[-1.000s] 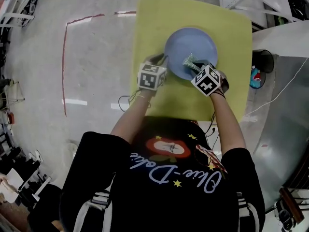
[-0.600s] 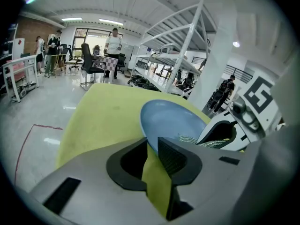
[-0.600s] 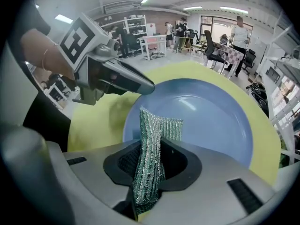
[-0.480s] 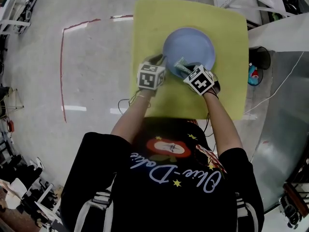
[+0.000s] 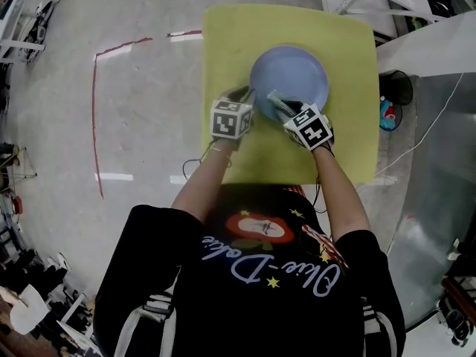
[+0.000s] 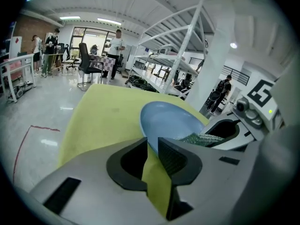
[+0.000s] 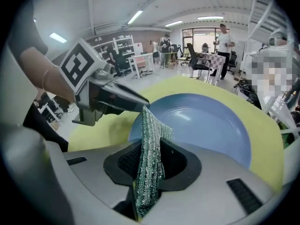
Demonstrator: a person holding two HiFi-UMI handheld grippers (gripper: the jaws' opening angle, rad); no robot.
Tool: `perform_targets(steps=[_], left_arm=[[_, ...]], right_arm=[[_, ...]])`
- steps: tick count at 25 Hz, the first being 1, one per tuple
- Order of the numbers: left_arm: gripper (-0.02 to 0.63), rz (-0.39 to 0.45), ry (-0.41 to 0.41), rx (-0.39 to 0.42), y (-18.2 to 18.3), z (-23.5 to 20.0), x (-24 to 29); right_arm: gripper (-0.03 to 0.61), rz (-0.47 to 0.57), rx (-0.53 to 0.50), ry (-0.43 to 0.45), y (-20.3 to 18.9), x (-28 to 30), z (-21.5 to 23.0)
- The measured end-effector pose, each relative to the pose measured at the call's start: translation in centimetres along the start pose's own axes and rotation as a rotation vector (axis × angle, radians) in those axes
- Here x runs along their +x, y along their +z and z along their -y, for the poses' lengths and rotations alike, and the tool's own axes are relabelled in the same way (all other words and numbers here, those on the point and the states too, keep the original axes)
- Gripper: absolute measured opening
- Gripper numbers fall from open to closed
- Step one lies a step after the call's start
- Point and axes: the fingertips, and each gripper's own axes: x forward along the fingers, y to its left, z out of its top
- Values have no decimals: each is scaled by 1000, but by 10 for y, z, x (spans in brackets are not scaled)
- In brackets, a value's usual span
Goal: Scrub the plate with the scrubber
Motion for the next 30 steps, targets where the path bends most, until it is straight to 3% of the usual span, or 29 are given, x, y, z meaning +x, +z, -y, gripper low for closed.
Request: perform_targets(steps=[6,11,14,22,30], left_arm=[[20,137,3,7,27,-2,-25],[3,207,-48,162,42,24,-51],[3,253,-95,214,50,43,-69],[3,363,-170,252,72,79,-120],[3,443,-175,321,94,119,-146]], right_arm=[[64,210,83,-111,23,-29,12],[63,378,134,-178,44,-62,7],[61,464,151,-208,57,-81,-2],[61,658,187,-283,78,-140,-32],[61,788,184,-296,80,-199,-35]])
